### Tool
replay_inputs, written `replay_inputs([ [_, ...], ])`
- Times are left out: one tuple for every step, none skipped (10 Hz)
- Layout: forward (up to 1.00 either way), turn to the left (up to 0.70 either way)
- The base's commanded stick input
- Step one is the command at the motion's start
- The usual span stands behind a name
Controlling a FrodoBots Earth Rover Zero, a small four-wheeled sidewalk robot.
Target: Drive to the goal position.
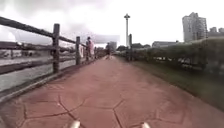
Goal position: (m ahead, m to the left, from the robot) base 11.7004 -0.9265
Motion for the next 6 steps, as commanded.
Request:
replay_inputs([
  [0.7,0.0],
  [0.7,0.0],
  [0.7,0.0],
  [0.7,0.0],
  [0.7,0.0],
  [0.7,0.0],
])
